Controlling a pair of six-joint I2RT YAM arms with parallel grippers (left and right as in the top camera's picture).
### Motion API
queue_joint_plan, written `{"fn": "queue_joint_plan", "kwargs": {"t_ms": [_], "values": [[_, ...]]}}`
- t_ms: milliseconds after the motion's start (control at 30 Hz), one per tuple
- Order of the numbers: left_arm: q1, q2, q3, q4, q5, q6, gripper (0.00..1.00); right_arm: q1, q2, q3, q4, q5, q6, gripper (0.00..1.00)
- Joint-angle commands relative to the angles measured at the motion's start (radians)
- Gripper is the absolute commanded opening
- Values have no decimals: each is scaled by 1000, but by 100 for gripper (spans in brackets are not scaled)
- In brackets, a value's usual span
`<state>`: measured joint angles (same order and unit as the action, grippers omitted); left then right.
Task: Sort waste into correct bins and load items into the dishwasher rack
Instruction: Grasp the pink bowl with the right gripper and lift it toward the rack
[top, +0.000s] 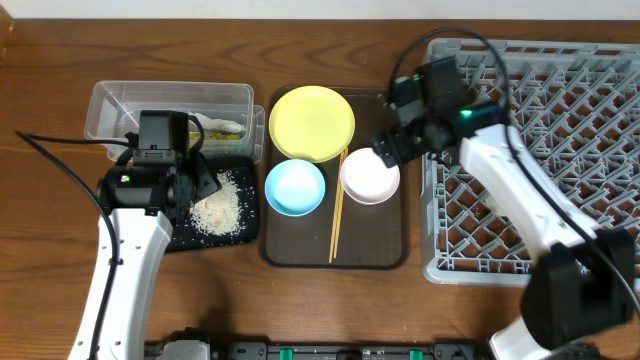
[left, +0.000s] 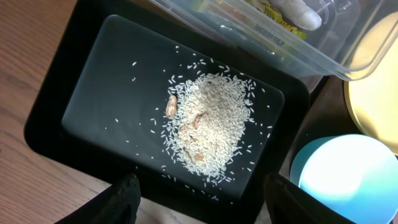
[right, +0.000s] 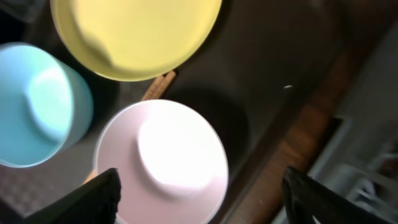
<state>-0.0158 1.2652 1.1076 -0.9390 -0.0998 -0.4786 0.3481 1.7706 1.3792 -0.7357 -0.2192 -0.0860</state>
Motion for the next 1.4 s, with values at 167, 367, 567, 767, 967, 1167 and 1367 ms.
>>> {"fn": "queue_joint_plan", "kwargs": {"t_ms": [167,367,567,767,967,1167,1367], "values": [[7,-5,7,-6,14,-17,68,60,155,6,14,200,58,61],[7,-5,7,-6,14,-17,68,61,213,6,13,207,82,32],[7,-5,7,-7,14,-17,68,61,225,6,11,208,108,1],[7,-5,7,-7,14,-17,68,48,181,14,-4,208,115,1],[7,-5,7,-6,14,-17,68,2,-5,42,-10,296,114,1],[7,-5,7,-6,14,-17,69,-39,-190,42,123,467,-1,1],[7,-5,7,-6,13,-17,69,-69,-206,42,295,722,-179,1]]}}
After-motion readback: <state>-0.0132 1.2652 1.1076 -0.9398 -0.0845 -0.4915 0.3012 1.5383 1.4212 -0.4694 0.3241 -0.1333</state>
